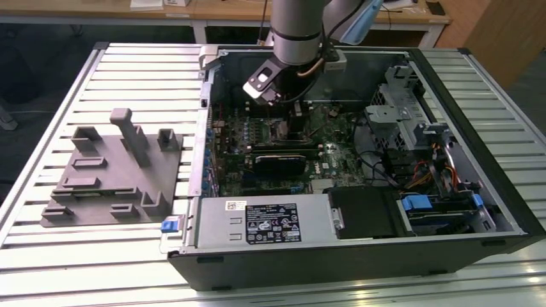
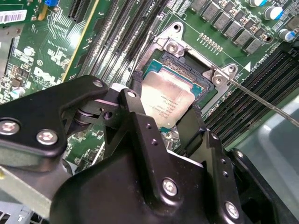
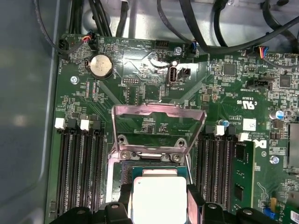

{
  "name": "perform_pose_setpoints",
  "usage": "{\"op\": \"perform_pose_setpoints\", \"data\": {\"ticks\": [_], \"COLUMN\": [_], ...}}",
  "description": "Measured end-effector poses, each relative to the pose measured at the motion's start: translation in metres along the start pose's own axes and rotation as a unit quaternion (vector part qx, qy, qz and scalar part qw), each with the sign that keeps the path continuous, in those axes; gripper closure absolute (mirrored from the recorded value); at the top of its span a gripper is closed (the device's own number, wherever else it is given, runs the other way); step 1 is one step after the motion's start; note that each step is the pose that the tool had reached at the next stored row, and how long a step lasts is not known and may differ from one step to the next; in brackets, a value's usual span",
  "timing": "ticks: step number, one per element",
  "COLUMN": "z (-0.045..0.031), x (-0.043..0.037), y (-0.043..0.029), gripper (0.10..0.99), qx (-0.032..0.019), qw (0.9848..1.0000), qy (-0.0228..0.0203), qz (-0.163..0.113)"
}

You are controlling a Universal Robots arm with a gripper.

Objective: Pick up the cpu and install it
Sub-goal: 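Place the cpu into insertion slot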

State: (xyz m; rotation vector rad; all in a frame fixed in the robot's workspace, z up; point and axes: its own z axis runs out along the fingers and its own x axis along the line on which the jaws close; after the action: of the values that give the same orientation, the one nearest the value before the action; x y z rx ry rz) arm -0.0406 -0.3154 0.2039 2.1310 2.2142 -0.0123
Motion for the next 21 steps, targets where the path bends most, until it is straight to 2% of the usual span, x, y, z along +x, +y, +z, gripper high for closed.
{"op": "perform_pose_setpoints", "data": {"ticks": [14,21], "z": [0.0079,0.0094], "x": [0.0041,0.0043], "y": [-0.0019,-0.0019], "gripper": [0.545,0.545], "qx": [0.0008,0.0007], "qw": [0.9999,0.9999], "qy": [-0.0006,-0.0005], "qz": [0.014,0.014]}}
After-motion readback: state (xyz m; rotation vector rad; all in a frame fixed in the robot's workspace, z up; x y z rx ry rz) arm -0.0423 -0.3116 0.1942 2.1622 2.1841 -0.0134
